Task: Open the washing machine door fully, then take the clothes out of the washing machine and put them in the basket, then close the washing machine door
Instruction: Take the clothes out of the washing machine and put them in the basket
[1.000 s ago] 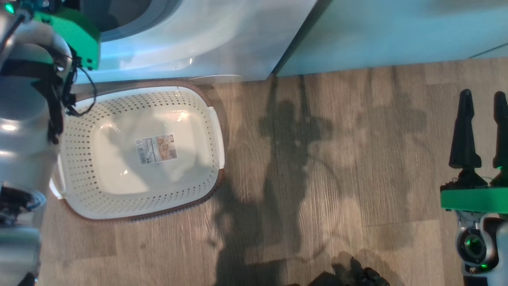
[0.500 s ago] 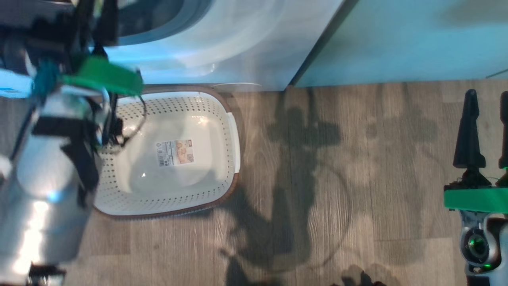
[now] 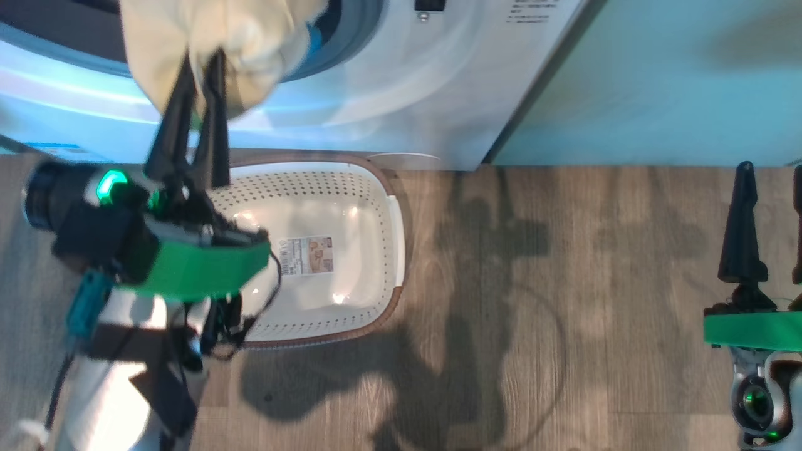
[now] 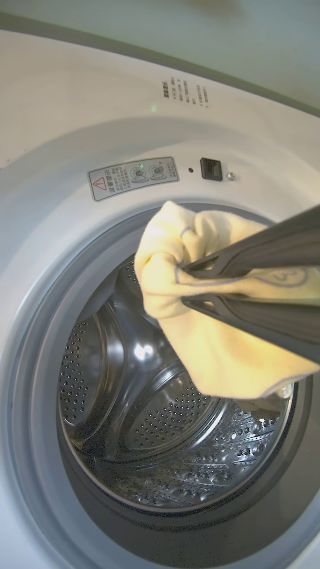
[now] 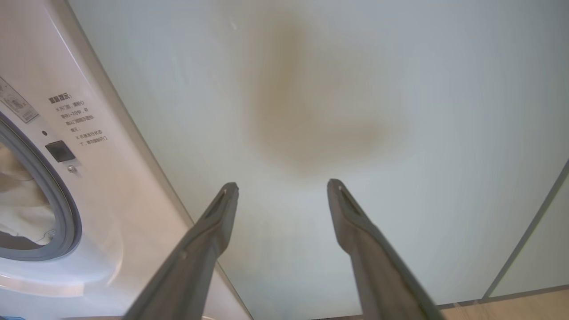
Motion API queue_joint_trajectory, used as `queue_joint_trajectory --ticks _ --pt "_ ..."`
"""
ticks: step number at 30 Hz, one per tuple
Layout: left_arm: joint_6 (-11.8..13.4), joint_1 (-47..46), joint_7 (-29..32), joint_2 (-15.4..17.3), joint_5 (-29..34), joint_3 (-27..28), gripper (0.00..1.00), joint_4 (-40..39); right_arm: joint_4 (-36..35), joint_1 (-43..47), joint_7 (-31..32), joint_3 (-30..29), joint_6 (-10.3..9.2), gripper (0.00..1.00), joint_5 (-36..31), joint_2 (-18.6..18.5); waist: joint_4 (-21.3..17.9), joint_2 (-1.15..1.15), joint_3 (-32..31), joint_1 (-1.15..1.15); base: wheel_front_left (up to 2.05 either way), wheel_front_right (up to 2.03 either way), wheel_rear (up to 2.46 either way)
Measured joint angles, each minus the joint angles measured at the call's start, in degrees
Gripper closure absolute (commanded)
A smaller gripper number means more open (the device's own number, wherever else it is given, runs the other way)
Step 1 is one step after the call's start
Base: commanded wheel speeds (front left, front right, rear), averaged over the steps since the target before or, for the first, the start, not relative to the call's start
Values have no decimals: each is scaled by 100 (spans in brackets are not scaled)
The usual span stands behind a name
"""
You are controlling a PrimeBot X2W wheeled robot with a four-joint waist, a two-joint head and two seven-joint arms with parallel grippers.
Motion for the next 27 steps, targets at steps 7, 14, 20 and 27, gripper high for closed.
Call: queue_joint_trajectory --ticks 7,14,20,27 --pt "-159 750 0 -287 -8 147 100 -297 -8 -1 0 -15 0 0 -23 0 164 0 -59 0 0 0 0" --pt "-409 1449 -2 -428 -66 130 100 268 -11 -1 1 40 0 0 -18 0 142 0 -10 1 0 0 0" --pt "-636 1496 1 -428 -282 37 100 1801 -7 -19 1 135 0 0 83 -1 -5 0 49 1 0 0 0" --pt "-765 782 5 -342 -415 -7 100 3248 -5 -24 1 143 0 0 203 -1 -223 0 142 1 0 0 0"
